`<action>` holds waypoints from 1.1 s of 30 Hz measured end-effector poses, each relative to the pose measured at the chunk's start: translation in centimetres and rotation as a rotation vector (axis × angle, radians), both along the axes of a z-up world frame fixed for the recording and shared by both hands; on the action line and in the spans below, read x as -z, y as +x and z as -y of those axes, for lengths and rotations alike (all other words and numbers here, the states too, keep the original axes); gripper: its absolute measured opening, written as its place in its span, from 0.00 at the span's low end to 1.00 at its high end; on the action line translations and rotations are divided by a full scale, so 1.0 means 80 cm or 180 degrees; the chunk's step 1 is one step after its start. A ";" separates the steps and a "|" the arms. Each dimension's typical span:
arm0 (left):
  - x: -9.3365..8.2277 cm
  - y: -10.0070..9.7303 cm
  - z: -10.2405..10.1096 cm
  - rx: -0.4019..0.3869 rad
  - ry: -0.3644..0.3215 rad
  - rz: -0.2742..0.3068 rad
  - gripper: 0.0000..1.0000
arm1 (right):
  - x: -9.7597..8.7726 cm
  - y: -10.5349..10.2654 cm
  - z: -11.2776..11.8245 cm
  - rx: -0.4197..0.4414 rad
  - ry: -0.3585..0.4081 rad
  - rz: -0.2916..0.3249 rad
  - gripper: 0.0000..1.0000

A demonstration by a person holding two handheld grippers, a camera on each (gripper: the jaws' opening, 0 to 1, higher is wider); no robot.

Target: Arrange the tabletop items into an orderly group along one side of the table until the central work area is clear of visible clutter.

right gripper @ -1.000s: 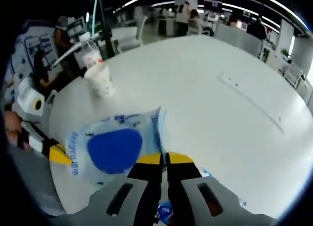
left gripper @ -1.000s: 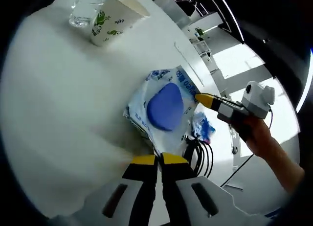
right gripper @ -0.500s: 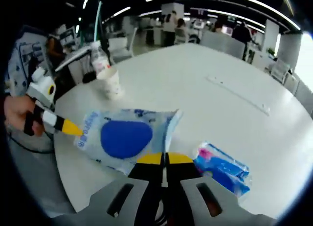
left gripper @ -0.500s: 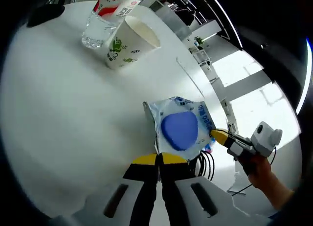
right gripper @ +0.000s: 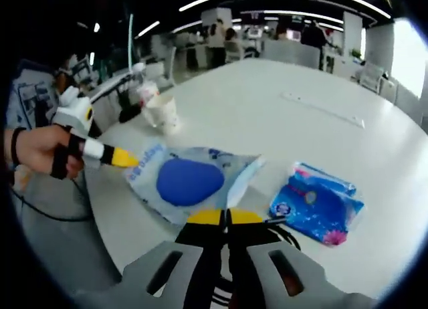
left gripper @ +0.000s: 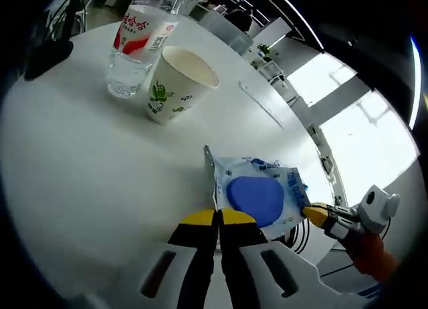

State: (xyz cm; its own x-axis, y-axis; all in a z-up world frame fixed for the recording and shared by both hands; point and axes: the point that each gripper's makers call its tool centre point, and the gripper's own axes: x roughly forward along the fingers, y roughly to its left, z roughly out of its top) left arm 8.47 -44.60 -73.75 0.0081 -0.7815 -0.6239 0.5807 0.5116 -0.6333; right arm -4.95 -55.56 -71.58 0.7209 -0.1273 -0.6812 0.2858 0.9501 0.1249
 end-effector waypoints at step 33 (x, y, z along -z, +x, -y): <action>0.032 0.003 -0.058 0.0540 0.0140 0.0076 0.13 | 0.036 -0.013 -0.020 0.0124 0.0249 -0.0259 0.12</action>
